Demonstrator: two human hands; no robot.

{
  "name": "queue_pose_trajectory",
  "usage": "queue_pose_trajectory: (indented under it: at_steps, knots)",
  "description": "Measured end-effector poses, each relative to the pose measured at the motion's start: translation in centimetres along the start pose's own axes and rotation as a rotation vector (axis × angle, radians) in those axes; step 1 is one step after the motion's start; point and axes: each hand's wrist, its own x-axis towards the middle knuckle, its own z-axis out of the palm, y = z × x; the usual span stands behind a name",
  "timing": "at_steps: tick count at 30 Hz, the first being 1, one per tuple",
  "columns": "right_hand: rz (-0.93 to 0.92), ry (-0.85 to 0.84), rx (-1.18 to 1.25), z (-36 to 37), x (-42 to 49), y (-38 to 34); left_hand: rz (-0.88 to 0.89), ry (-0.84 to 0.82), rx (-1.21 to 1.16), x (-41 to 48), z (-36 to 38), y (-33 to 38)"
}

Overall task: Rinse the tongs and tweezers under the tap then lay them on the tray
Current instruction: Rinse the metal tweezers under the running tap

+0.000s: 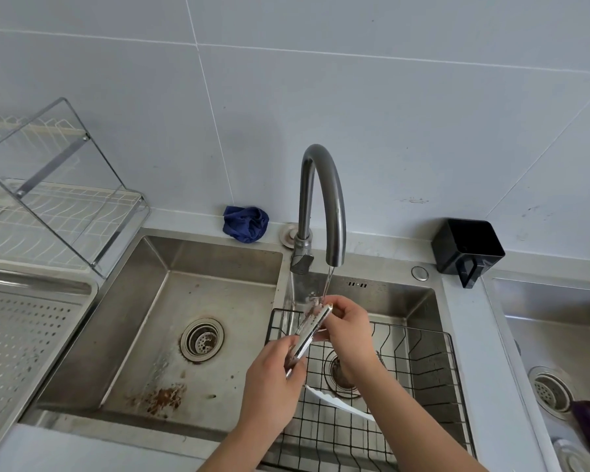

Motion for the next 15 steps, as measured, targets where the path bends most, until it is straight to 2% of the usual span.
queue_pose_trajectory:
  at_steps: [5,10,15]
  knots:
    - [-0.004,0.058,0.054,0.37,0.37,0.36,0.018,-0.001,-0.006,0.35,0.1,0.29]
    - [-0.002,-0.026,0.056,0.23,0.3,0.57,0.011,0.002,-0.006,0.55,-0.19,0.0]
    - [-0.009,0.036,0.075,0.13,0.63,0.55,0.029,-0.012,-0.011,0.63,0.01,0.21]
